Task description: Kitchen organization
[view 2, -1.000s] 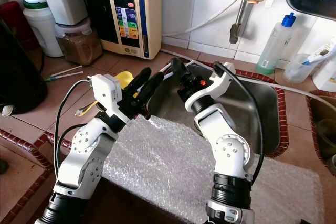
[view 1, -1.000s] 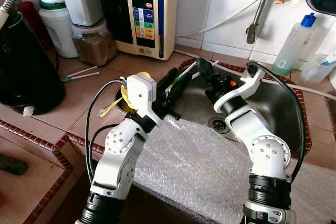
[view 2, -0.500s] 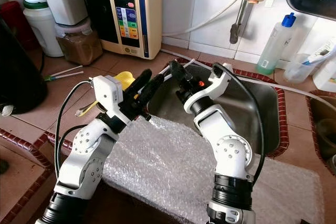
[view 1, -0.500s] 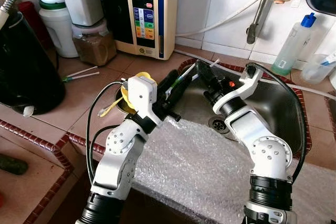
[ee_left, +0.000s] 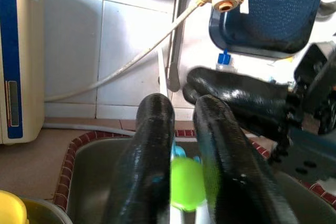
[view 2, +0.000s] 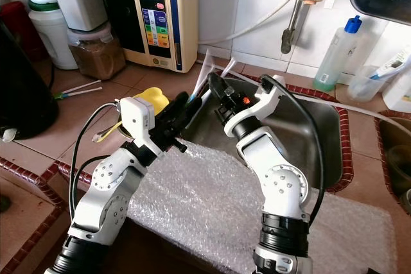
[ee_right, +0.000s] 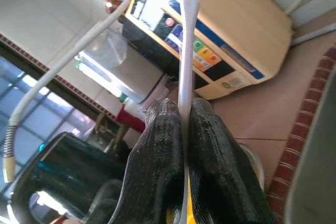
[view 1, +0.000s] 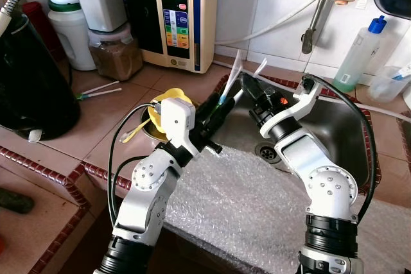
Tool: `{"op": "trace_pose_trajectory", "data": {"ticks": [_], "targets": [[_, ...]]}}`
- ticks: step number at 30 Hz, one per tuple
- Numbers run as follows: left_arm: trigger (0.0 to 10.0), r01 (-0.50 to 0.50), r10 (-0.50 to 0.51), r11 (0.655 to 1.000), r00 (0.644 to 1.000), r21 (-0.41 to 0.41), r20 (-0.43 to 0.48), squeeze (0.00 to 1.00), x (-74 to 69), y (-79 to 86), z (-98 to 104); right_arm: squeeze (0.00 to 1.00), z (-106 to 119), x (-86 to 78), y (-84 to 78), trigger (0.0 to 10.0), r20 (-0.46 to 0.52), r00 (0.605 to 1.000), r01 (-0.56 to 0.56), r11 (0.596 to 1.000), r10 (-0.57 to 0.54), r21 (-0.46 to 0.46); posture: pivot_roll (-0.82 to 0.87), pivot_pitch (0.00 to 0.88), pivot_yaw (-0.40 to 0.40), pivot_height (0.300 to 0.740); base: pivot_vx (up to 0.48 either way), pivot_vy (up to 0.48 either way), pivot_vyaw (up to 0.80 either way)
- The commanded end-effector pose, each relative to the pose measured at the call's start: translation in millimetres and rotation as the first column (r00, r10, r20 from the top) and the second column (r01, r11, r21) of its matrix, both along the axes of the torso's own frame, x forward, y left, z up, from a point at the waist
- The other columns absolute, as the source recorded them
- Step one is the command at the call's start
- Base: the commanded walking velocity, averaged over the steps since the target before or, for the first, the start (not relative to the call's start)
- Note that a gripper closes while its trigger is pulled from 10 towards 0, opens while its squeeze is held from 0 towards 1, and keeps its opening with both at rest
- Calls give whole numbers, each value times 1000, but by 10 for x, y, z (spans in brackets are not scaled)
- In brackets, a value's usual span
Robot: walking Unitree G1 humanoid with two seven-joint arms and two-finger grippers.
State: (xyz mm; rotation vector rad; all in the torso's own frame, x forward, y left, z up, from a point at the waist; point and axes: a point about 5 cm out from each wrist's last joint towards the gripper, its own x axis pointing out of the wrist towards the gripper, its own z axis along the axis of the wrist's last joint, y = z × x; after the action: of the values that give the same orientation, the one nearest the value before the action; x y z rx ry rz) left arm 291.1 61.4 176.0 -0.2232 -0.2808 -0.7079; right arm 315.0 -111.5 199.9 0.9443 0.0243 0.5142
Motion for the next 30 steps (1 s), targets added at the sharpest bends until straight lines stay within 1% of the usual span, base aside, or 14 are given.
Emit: {"op": "trace_pose_trajectory", "data": {"ticks": [1,7,10,12,13,15,17,18,20,21,23,27,28,30], "targets": [[10000,-6,6,1000,1000,-11,8,1000,20,3,52,0,17,11,-20,0,5,1000,23,1000,-23,-19,-18,0,3,740,0,0,0],[10000,-11,11,1000,1000,-3,-4,1000,32,8,35,0,27,36,-66,0,30,997,80,993,-78,-85,-16,0,3,740,0,0,0],[10000,-28,29,999,999,23,-33,1000,61,47,-15,0,60,87,-181,0,111,974,218,947,-197,-236,-13,0,3,740,0,0,0],[10000,-34,35,999,998,20,-54,1000,72,67,-32,0,64,107,-225,0,142,963,262,920,-229,-293,-11,0,1,740,0,0,0],[10000,-24,27,999,995,30,-91,1000,76,97,-75,0,44,132,-285,0,213,943,326,843,-257,-428,-10,0,1,740,0,0,0],[10000,-10,16,998,993,55,-118,1000,56,135,-134,0,-4,145,-332,0,267,928,367,765,-261,-529,-6,0,0,740,0,0,0],[10000,-4,15,997,990,80,-140,1000,35,164,-188,0,-45,150,-360,0,297,919,389,715,-259,-581,-6,0,0,740,0,0,0],[10000,2,13,995,987,97,-160,1000,21,178,-227,0,-70,148,-375,0,315,914,400,698,-256,-594,-5,0,-1,740,0,0,0],[10000,12,11,992,983,123,-185,1000,13,179,-267,0,-83,144,-389,0,317,913,401,705,-256,-585,-3,0,-3,740,0,0,0],[10000,48,-11,984,977,169,-214,1000,-14,171,-319,0,-166,160,-440,0,310,915,401,681,-260,-613,1,0,-5,740,0,0,0],[10000,60,-18,980,976,189,-218,1000,-25,171,-330,0,-244,178,-482,0,294,918,397,660,-267,-638,7,0,-6,740,0,0,0],[10000,56,-10,979,973,194,-231,1000,-27,185,-349,0,-435,211,-611,0,273,917,396,577,-291,-715,9,0,-5,740,0,0,0],[10000,57,-11,979,973,194,-232,1000,-28,184,-350,0,-446,212,-622,0,274,916,397,568,-293,-721,9,0,-5,740,0,0,0],[10000,58,-11,979,972,195,-233,1000,-29,183,-351,0,-527,224,-682,0,265,916,390,514,-301,-764,9,0,-4,740,0,0,0]]}}
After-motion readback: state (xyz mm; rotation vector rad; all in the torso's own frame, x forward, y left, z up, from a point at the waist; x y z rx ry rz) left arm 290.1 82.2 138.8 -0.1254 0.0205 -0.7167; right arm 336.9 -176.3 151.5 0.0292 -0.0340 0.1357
